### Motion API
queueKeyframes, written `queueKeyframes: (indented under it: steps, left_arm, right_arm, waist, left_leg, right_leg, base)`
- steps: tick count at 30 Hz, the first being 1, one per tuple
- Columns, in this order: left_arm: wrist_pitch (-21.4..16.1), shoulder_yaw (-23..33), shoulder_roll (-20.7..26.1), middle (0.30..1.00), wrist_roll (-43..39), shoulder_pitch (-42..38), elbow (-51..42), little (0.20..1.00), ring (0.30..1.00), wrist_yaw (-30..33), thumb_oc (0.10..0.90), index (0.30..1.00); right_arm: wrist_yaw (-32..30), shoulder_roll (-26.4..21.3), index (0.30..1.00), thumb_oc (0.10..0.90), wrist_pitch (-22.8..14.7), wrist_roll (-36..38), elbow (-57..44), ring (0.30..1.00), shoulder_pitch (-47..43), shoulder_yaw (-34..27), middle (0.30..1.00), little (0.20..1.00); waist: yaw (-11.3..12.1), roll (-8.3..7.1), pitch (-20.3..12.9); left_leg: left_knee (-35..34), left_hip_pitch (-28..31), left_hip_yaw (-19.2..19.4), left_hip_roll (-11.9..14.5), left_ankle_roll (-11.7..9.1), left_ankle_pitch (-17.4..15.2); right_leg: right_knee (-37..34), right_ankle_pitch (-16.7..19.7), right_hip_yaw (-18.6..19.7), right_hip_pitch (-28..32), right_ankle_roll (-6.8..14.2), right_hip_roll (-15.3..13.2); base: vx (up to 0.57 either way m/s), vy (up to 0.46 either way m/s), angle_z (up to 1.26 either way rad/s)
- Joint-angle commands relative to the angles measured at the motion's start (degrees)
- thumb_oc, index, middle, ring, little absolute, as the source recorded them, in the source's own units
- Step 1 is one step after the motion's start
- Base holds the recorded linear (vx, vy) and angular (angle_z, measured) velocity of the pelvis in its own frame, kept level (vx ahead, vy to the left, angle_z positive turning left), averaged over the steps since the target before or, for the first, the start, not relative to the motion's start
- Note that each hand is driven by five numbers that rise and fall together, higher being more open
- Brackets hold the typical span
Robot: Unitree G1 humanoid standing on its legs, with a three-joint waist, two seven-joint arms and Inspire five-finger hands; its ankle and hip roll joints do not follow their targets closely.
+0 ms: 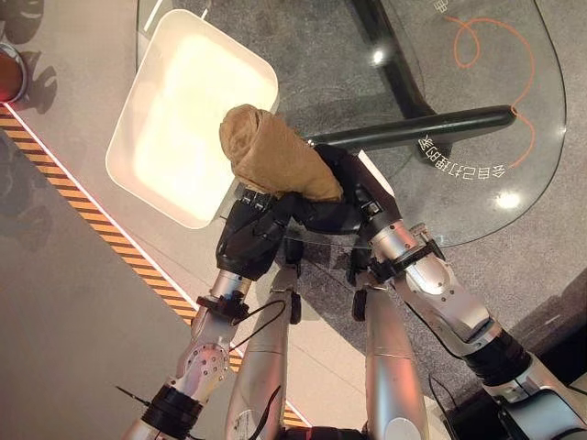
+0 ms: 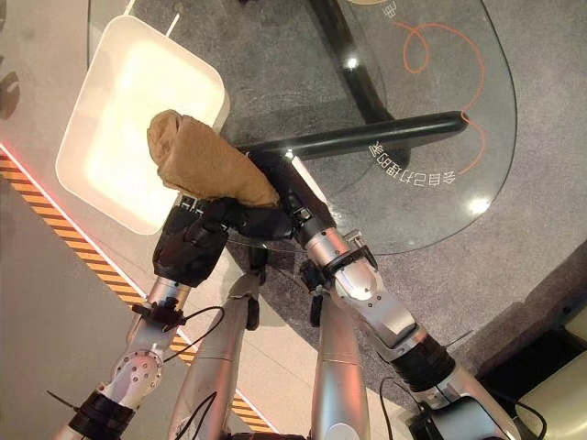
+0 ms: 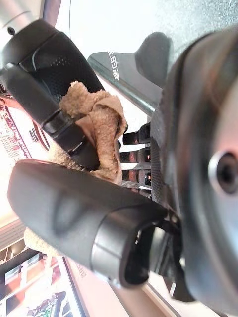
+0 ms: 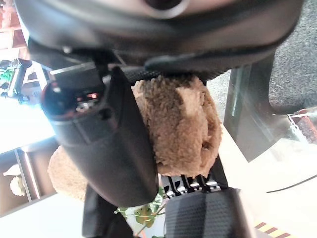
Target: Wipe the table with a cloth and put it in the basket.
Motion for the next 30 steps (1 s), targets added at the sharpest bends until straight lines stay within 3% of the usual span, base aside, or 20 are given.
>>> queueKeyframes:
  steps: [1, 5, 17, 22, 26, 30]
  left_arm:
    - [-3.2, 0.0, -0.3, 0.9, -1.8, -0.4, -8.2, 0.9, 0.9, -7.2, 0.8, 0.9]
    - [-3.0, 0.0, -0.3, 0.9, -3.6, -0.6, -9.3, 0.9, 0.9, -8.3, 0.8, 0.9]
    - [-2.2, 0.1, -0.6, 0.9, -6.6, -1.4, -12.5, 0.9, 0.9, -8.9, 0.8, 0.9]
    - [-1.6, 0.1, -0.3, 0.9, -6.7, -1.3, -12.8, 0.9, 0.9, -7.4, 0.8, 0.9]
    - [-0.5, 0.1, -1.2, 0.9, -7.5, -1.3, -13.2, 0.9, 0.9, -7.5, 0.8, 0.9]
    - [-0.9, -0.8, -0.6, 0.9, -7.5, -1.5, -13.9, 0.9, 0.9, -6.4, 0.8, 0.9]
  right_arm:
    - [2.2, 1.1, 0.3, 0.1, -5.0, -2.3, -12.9, 0.3, -4.2, 2.0, 0.3, 0.2]
    - [3.8, 0.6, 0.3, 0.1, -4.8, -2.4, -11.8, 0.3, -3.7, 2.4, 0.3, 0.2]
    - [5.4, -0.6, 0.3, 0.1, 0.7, -9.2, -9.3, 0.3, -4.1, 5.4, 0.3, 0.2]
    - [8.7, -0.8, 0.3, 0.1, 0.1, -6.4, -9.9, 0.3, -4.6, 6.0, 0.3, 0.2]
    - [17.8, -0.8, 0.3, 0.1, 2.9, -3.0, -11.2, 0.3, -6.4, 8.0, 0.3, 0.2]
    - [19.5, -1.1, 0.3, 0.1, 3.2, -2.2, -12.9, 0.3, -6.7, 9.7, 0.3, 0.2]
  waist:
    - [-0.5, 0.66, -1.5]
    - [-0.5, 0.56, -1.5]
    - [0.1, 0.64, -1.5]
    - [0.3, 0.55, -1.5]
    - [0.6, 0.32, -1.5]
    - [0.9, 0.28, -1.5]
  left_leg:
    - [3.2, 0.2, 2.1, -2.7, 2.2, -4.5]
    - [3.1, 0.2, 1.8, -3.0, 2.2, -4.3]
    - [2.8, -0.1, 1.2, -3.4, 2.2, -4.2]
    - [2.9, -0.1, 0.9, -3.6, 2.3, -4.3]
    - [3.1, -0.5, 0.8, -3.7, 2.2, -4.2]
    - [3.2, -0.7, 0.6, -3.8, 2.2, -4.0]
  right_leg:
    - [-4.9, 3.4, -1.0, 0.6, -0.3, 4.0]
    - [-5.1, 3.5, -1.2, 0.6, -0.3, 3.9]
    - [-5.3, 3.5, -1.6, 0.4, -0.2, 3.5]
    - [-5.3, 3.5, -1.7, 0.4, -0.2, 3.5]
    - [-5.5, 3.6, -1.9, 0.2, -0.2, 3.4]
    - [-5.4, 3.7, -2.1, 0.1, -0.1, 3.3]
  base:
    - [0.0, 0.0, 0.0]
    - [0.0, 0.0, 0.0]
    - [0.0, 0.0, 0.0]
    - [0.0, 0.0, 0.0]
    - [0.0, 0.0, 0.0]
    - [0.0, 0.0, 0.0]
